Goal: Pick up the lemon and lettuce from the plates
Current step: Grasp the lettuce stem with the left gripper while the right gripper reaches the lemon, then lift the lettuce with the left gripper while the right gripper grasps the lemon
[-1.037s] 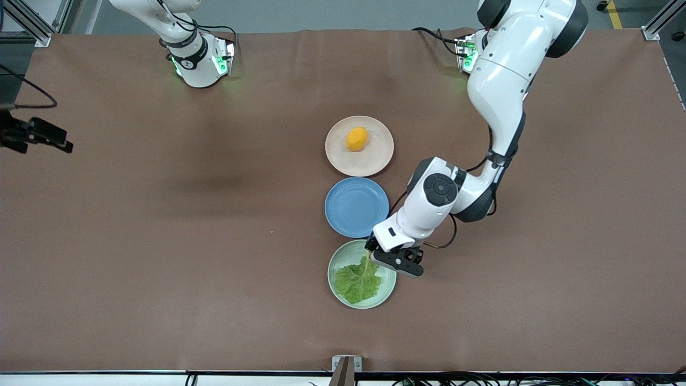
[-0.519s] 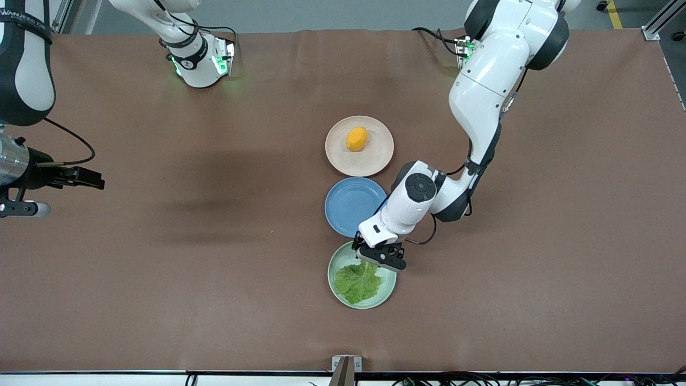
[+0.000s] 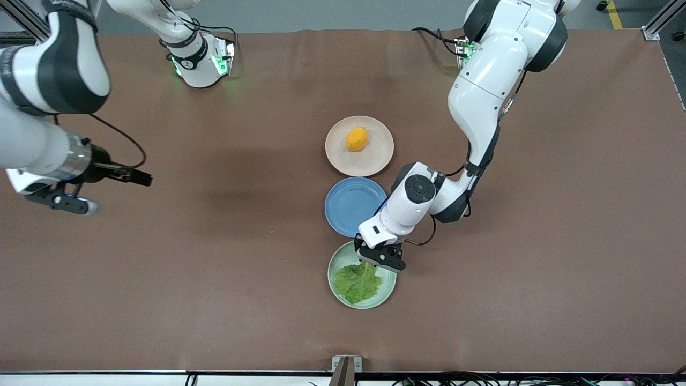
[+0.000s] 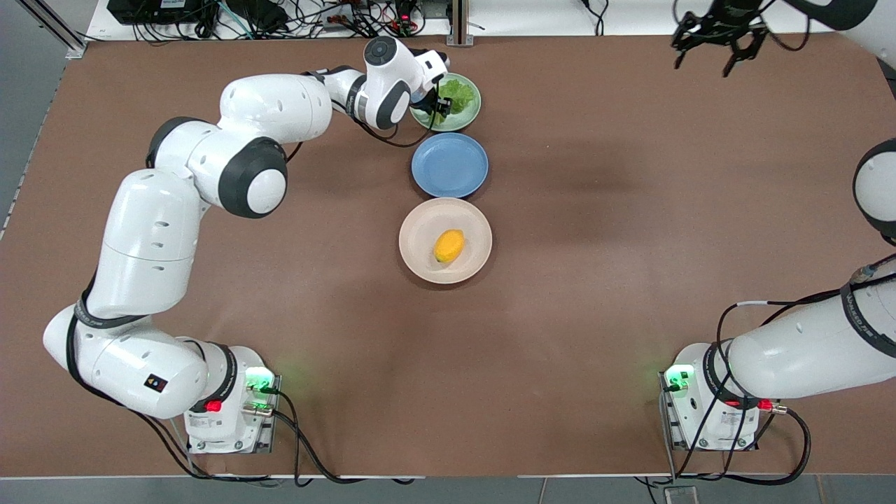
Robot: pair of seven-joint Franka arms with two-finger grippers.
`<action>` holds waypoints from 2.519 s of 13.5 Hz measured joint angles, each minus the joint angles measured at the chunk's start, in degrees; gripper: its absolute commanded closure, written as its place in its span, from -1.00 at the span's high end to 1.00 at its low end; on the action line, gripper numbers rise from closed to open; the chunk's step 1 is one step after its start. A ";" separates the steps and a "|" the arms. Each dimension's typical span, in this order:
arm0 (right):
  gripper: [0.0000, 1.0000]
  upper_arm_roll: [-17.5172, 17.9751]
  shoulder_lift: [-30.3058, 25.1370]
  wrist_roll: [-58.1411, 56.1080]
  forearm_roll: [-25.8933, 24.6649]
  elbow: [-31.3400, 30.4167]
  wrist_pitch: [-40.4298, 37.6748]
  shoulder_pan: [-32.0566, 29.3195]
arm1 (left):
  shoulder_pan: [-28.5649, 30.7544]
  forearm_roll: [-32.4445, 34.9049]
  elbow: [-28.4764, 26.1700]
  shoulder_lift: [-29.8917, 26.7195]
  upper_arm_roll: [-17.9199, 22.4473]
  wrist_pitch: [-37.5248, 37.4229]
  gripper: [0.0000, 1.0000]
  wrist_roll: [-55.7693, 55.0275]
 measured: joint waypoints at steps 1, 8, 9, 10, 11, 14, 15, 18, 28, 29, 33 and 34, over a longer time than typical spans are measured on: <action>1.00 0.10 -1.04 4.85 0.43 -2.21 1.75 2.76 | -0.08 0.49 -0.02 0.02 0.00 -0.01 -0.31 0.02; 1.00 0.51 -3.74 34.16 2.31 -12.55 14.46 26.50 | -0.23 5.59 0.28 0.01 0.16 -0.03 -0.98 0.06; 1.00 0.49 -3.74 37.23 2.63 -13.53 16.87 29.27 | -0.18 5.99 0.45 -0.03 0.22 0.00 -0.99 0.07; 1.00 0.47 -3.70 40.33 2.79 -14.43 19.11 32.02 | 0.00 6.36 0.76 -0.25 0.28 -0.22 -0.99 0.07; 1.00 0.47 -3.45 43.34 2.85 -15.24 21.24 34.96 | 0.35 6.45 1.12 -0.74 0.34 -1.58 -0.99 0.08; 1.00 0.49 0.46 51.72 2.87 -17.00 29.82 43.44 | 1.15 6.51 2.32 -4.60 0.40 -11.00 -0.99 0.21; 1.00 0.47 2.88 54.11 2.87 -17.22 33.29 45.86 | 1.22 6.52 2.36 -6.34 0.42 -13.63 -0.99 0.21; 1.00 0.35 11.10 60.86 1.89 -16.38 40.45 50.73 | 3.38 6.53 2.37 -10.76 0.57 -18.91 -1.00 0.20; 0.94 0.13 25.96 72.03 -2.65 -6.65 41.02 56.10 | 10.41 7.80 2.07 -21.25 0.68 -45.60 -1.00 -2.77; 0.89 0.05 26.13 72.08 -2.66 -6.61 41.02 56.16 | 11.43 7.80 2.05 -21.87 0.69 -48.26 -1.00 -3.04; 0.76 -0.67 26.38 73.14 -2.70 -6.33 42.28 56.16 | 15.57 7.88 -2.56 -24.29 0.75 -53.94 -1.00 -7.56; 0.70 -0.78 26.49 73.31 -2.70 -6.33 42.69 56.15 | 16.19 8.16 -5.14 -25.04 0.77 -53.87 -1.00 -8.30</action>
